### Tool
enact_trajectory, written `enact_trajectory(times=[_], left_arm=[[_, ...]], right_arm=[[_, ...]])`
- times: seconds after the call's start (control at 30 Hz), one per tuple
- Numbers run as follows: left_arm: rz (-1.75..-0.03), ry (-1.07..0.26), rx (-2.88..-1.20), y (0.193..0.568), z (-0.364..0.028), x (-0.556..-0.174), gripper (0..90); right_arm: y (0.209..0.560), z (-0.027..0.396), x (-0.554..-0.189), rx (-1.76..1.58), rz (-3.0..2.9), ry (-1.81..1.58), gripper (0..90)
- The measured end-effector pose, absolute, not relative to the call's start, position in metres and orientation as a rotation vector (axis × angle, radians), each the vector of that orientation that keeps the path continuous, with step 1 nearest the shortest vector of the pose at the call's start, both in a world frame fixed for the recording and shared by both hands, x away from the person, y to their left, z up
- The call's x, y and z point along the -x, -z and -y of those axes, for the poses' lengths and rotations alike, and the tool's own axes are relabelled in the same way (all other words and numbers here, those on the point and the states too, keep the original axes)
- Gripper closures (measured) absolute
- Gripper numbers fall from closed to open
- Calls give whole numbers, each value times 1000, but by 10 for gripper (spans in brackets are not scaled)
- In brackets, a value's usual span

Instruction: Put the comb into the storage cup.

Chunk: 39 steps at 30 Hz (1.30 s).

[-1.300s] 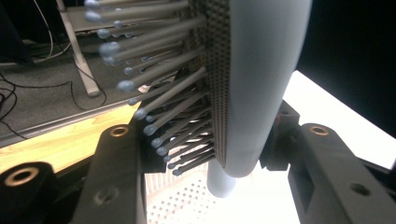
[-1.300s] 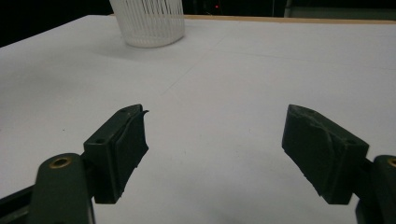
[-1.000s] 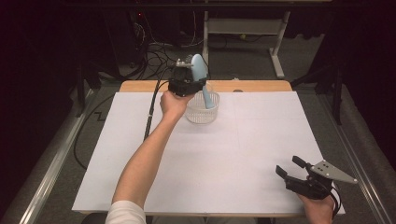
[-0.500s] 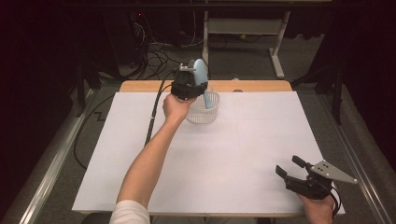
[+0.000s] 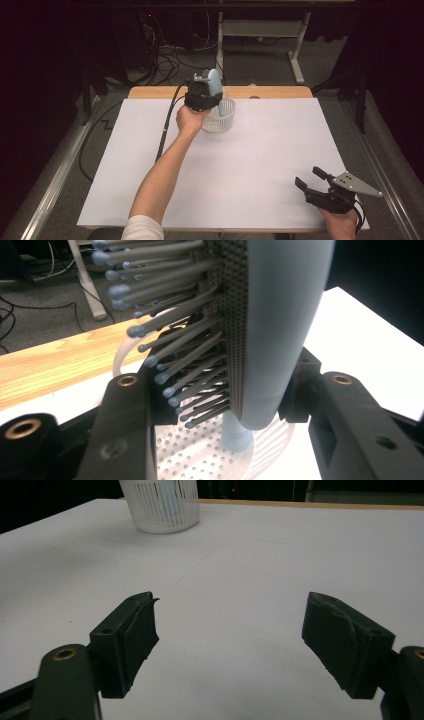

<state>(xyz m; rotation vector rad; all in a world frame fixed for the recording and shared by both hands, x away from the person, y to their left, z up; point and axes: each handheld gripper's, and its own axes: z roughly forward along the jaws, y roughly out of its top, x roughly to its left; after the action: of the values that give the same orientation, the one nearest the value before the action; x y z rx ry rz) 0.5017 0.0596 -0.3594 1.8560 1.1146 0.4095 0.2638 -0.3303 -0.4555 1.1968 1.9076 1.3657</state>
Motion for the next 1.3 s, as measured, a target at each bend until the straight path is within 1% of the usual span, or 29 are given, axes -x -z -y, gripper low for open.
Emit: enact_trajectory(times=[0.53, 0.97, 1.3], left_arm=[[-1110, -412, -1861, 365, -51, -501, 520], [-1136, -395, -1829, 375, -57, -501, 519], [-1137, -410, -1849, 376, -59, -501, 502]], right_arm=[[455, 331, -263, -1193, -1906, -1371, 225], [455, 330, -264, -1193, -1910, -1367, 224], [456, 330, -264, -1193, -1911, -1366, 224]])
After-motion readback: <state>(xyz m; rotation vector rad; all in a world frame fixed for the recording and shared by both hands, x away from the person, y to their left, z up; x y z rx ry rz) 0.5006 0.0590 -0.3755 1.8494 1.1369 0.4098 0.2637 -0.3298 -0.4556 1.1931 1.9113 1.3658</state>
